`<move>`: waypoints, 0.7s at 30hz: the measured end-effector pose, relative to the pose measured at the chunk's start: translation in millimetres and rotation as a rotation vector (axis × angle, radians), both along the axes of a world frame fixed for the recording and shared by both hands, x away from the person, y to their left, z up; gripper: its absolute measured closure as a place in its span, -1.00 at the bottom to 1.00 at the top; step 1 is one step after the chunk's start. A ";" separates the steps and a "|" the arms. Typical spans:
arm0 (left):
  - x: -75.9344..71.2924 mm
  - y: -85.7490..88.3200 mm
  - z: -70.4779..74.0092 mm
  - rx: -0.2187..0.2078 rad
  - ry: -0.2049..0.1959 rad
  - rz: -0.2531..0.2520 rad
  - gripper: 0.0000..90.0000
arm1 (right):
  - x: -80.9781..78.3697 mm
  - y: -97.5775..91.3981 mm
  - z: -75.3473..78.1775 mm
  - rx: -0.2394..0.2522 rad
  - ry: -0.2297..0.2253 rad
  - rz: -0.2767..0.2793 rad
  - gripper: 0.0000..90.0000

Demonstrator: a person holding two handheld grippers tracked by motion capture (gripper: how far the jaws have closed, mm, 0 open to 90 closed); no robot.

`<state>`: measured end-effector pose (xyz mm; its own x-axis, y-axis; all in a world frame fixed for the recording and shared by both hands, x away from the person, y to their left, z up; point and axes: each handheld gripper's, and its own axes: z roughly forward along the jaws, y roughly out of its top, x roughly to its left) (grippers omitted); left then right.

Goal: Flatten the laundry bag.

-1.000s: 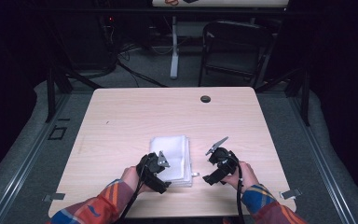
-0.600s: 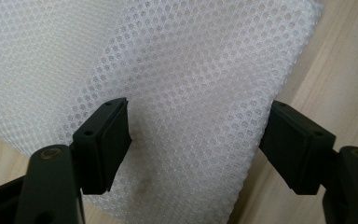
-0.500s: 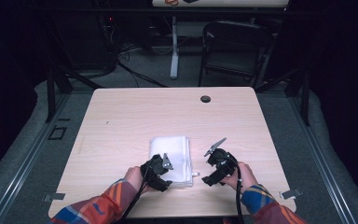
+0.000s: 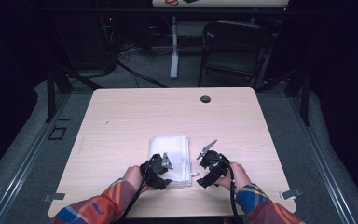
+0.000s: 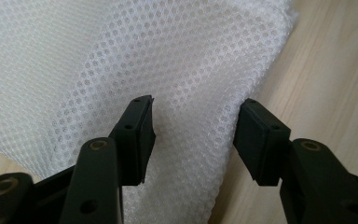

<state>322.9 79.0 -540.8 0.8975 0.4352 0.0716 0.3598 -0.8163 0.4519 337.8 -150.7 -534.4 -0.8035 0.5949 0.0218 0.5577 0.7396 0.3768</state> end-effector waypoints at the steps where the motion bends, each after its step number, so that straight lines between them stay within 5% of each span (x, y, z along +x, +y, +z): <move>1: 0.1 -1.2 -0.2 -0.004 0.004 -0.002 -0.09 | 0.2 -0.2 0.4 -0.002 -0.003 -0.002 -0.62; 8: 1.5 -6.6 -7.1 0.047 -0.001 -0.014 0.00 | 0.3 0.0 0.6 0.002 0.013 -0.006 -0.62; 21: 3.1 -5.5 -10.4 0.050 -0.025 -0.019 0.48 | 0.3 -0.2 0.3 0.010 0.017 -0.006 -0.61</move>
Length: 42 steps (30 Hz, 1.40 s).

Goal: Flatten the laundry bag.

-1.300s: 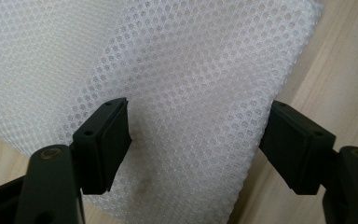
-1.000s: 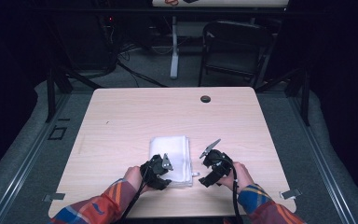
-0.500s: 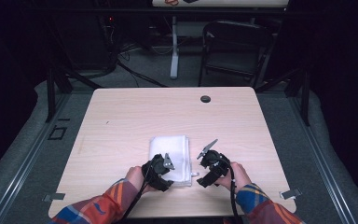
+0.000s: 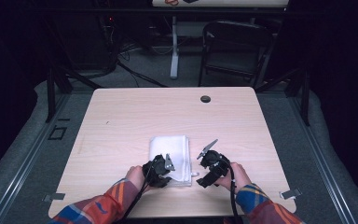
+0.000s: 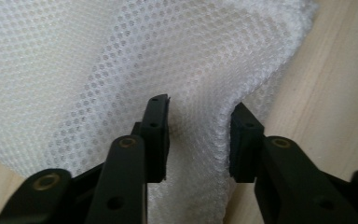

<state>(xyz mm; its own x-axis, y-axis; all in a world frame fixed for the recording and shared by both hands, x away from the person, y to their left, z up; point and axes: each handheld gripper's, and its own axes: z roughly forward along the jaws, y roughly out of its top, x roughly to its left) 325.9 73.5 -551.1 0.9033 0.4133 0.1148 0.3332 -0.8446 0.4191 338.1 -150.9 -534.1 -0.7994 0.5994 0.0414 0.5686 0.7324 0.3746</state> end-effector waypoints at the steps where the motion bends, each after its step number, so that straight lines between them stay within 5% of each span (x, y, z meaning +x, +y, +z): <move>1: 0.4 0.2 0.0 0.000 -0.001 0.000 0.48 | 0.0 0.0 0.0 -0.001 -0.001 0.001 -0.61; 8: 2.7 3.2 1.1 -0.008 -0.022 0.007 0.76 | -1.8 3.2 0.9 0.013 -0.007 0.001 -0.24; 15: 3.4 6.9 6.2 -0.040 -0.045 0.020 0.84 | -6.1 10.7 3.8 0.033 -0.039 0.041 0.63; 20: 4.3 10.8 11.0 -0.088 -0.059 0.040 0.85 | -7.5 21.4 2.1 0.035 -0.050 0.067 0.95; 32: 4.3 12.6 14.3 -0.120 -0.067 0.055 0.85 | 1.3 45.3 -13.6 0.055 -0.082 0.090 1.00; 42: 4.6 17.5 18.1 -0.139 -0.065 0.092 0.82 | 3.5 43.9 -19.6 0.061 -0.087 0.103 1.00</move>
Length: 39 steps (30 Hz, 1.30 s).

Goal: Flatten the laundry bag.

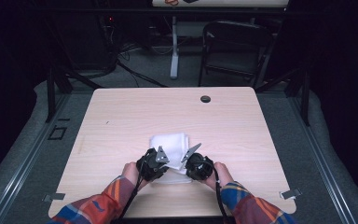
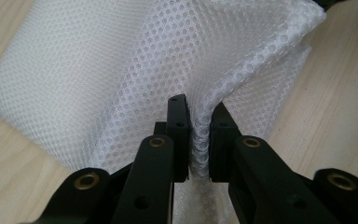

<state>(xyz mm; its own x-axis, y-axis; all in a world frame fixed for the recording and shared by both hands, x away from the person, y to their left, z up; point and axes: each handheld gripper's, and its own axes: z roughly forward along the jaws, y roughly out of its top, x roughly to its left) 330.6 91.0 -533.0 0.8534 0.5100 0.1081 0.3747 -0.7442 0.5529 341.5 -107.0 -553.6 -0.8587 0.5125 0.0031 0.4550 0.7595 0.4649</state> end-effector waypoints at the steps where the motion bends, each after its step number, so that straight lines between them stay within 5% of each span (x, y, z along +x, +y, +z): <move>1: -0.2 1.1 0.6 -0.003 0.001 0.005 0.82 | -0.4 -0.2 -0.4 0.006 0.003 0.000 1.00; 26: 2.0 29.3 16.2 -0.093 -0.020 0.114 0.82 | -2.8 3.2 -3.5 -0.002 -0.005 0.024 1.00; 39: 5.2 43.0 21.3 -0.093 -0.029 0.166 0.82 | -2.1 1.8 -3.4 -0.001 0.000 0.022 1.00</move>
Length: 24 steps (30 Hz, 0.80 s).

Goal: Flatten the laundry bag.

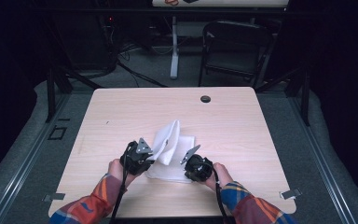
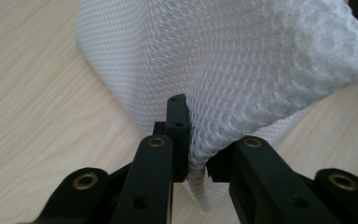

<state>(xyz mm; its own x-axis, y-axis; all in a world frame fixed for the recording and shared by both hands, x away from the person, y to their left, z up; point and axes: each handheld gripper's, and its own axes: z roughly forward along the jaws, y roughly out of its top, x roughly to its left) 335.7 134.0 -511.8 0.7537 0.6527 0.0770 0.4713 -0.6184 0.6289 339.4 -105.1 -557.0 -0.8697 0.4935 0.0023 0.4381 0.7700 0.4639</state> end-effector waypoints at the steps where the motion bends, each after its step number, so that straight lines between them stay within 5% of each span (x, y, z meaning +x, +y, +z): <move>1: 0.0 1.3 0.1 0.003 0.001 0.004 0.82 | 0.0 0.0 0.0 0.000 0.000 0.000 1.00; 24: 5.6 34.0 -4.4 -0.018 0.077 0.080 0.87 | 1.7 -2.5 0.1 0.006 0.011 -0.002 1.00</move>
